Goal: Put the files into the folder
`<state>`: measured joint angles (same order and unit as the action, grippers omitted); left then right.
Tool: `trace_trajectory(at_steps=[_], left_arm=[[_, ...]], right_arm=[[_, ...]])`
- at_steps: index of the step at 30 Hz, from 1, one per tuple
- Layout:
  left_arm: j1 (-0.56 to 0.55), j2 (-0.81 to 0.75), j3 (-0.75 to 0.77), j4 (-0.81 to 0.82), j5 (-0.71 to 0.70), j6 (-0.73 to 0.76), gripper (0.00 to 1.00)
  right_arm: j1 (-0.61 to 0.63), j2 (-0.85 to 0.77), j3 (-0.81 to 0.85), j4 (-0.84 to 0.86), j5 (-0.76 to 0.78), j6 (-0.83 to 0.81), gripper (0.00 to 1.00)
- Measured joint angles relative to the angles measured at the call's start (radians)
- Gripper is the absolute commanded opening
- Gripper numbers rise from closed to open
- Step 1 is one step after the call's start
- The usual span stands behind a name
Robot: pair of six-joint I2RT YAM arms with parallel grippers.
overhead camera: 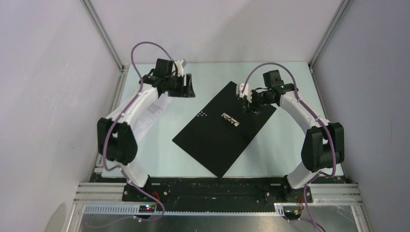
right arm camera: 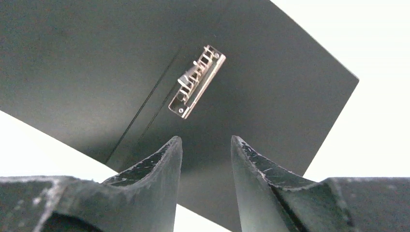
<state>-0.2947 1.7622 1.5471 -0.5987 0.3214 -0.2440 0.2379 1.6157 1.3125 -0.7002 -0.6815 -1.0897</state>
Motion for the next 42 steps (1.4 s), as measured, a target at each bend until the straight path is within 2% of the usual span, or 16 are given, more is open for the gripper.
trace_trajectory(at_steps=[3,7,16,22,30,36,40,42], left_arm=[[-0.005,-0.113,-0.095,-0.060,-0.039,0.129,0.73],[-0.004,-0.177,-0.157,-0.111,-0.055,0.207,0.72],[0.023,-0.248,-0.193,-0.123,-0.055,0.208,0.72],[0.023,-0.273,-0.193,-0.122,-0.056,0.209,0.72],[0.023,-0.274,-0.219,-0.123,-0.058,0.211,0.73],[0.023,-0.282,-0.220,-0.122,-0.061,0.212,0.73],[0.023,-0.290,-0.220,-0.122,-0.065,0.219,0.73],[0.023,-0.290,-0.220,-0.122,-0.066,0.219,0.73]], right_arm=[[0.029,0.004,-0.004,-0.027,-0.036,-0.219,0.42],[0.072,0.032,-0.006,-0.067,-0.037,-0.475,0.39],[0.151,0.126,-0.011,-0.079,0.056,-0.745,0.36],[0.158,0.175,-0.013,-0.048,0.100,-0.805,0.33],[0.193,0.215,-0.013,0.016,0.112,-0.798,0.28],[0.215,0.236,-0.013,0.069,0.129,-0.782,0.15],[0.216,0.240,-0.013,0.078,0.143,-0.769,0.00],[0.216,0.240,-0.013,0.078,0.145,-0.763,0.00]])
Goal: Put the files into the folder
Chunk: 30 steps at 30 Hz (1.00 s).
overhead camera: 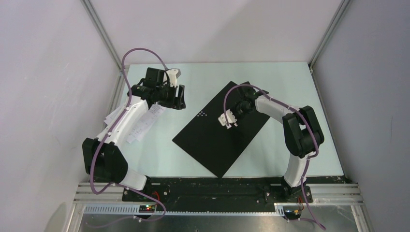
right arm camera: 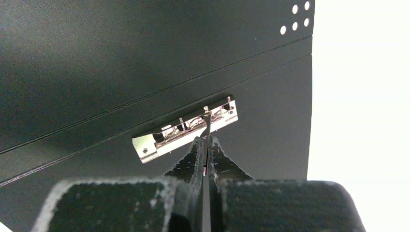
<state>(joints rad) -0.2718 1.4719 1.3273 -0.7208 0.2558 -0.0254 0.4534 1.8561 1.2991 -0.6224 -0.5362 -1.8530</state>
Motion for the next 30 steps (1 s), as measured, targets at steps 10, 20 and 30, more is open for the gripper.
trace_trajectory(at_steps=[10,20,30], left_arm=[[0.000,0.002,0.000,0.000,0.016,0.000,0.72],[0.005,0.032,0.000,0.000,0.073,-0.003,0.72],[0.006,0.078,0.007,0.000,0.092,-0.010,0.72]], right_arm=[[0.031,-0.033,-0.003,-0.001,0.061,0.241,0.00],[0.105,0.016,0.115,-0.062,0.262,0.813,0.00],[0.060,0.180,0.413,-0.226,0.356,1.230,0.00]])
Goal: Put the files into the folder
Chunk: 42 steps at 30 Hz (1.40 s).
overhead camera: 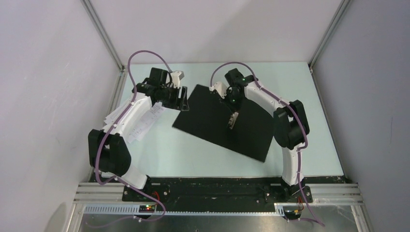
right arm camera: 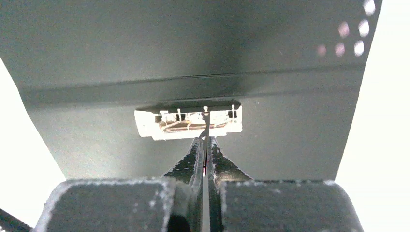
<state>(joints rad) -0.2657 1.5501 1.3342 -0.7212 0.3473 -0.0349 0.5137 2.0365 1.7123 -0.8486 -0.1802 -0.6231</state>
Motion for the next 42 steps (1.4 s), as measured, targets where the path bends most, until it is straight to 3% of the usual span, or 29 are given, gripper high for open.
trace_trajectory(at_steps=[6,20,42], left_arm=[[0.000,0.010,0.016,0.000,0.005,-0.002,0.71],[0.000,0.010,0.018,0.000,0.003,-0.018,0.72],[0.000,0.005,0.012,0.000,-0.003,-0.018,0.71]], right_arm=[[0.016,-0.003,-0.044,-0.026,0.015,0.015,0.00],[0.022,-0.109,-0.175,0.019,-0.016,-0.321,0.00],[0.042,-0.186,-0.253,0.001,-0.039,-0.448,0.00]])
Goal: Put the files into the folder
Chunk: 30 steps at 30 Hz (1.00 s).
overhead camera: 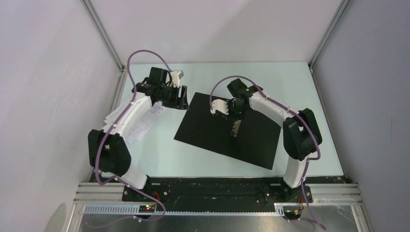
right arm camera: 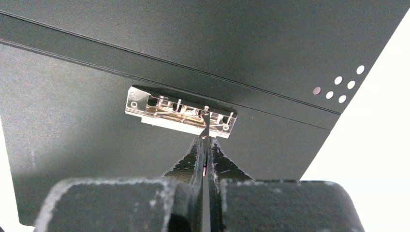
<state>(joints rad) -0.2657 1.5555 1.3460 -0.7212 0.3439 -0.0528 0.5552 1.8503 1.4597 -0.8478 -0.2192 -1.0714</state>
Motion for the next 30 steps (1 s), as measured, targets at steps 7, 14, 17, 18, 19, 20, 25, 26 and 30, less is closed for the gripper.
trace_trajectory(at_steps=[7,14,17,18,19,20,25,26,30], left_arm=[[0.000,0.000,-0.003,0.000,0.000,0.000,0.71],[0.000,0.000,-0.010,0.000,0.000,-0.001,0.72],[0.000,0.000,-0.010,0.000,-0.001,-0.001,0.72],[0.000,0.000,-0.011,0.000,-0.001,-0.001,0.72],[0.000,0.000,-0.011,0.000,-0.001,-0.001,0.72],[0.000,0.000,-0.011,0.000,-0.001,-0.001,0.72],[0.000,0.000,-0.011,0.000,-0.001,-0.001,0.72],[0.000,0.000,-0.011,0.000,-0.001,-0.001,0.72],[0.000,0.000,-0.011,0.000,-0.001,-0.001,0.76]], right_arm=[[0.007,-0.040,-0.022,-0.004,-0.008,-0.045,0.00],[0.004,-0.042,-0.032,0.012,-0.011,-0.085,0.00],[-0.001,-0.040,-0.037,0.025,-0.010,-0.096,0.00],[-0.003,-0.036,-0.035,0.032,-0.011,-0.100,0.00],[-0.005,-0.025,-0.029,0.034,-0.012,-0.103,0.00],[-0.008,-0.012,-0.021,0.039,-0.014,-0.107,0.00],[-0.032,0.054,0.001,0.067,-0.028,-0.108,0.13],[-0.037,0.065,0.026,0.061,-0.030,-0.097,0.16],[-0.067,0.173,0.181,0.055,-0.023,-0.031,0.33]])
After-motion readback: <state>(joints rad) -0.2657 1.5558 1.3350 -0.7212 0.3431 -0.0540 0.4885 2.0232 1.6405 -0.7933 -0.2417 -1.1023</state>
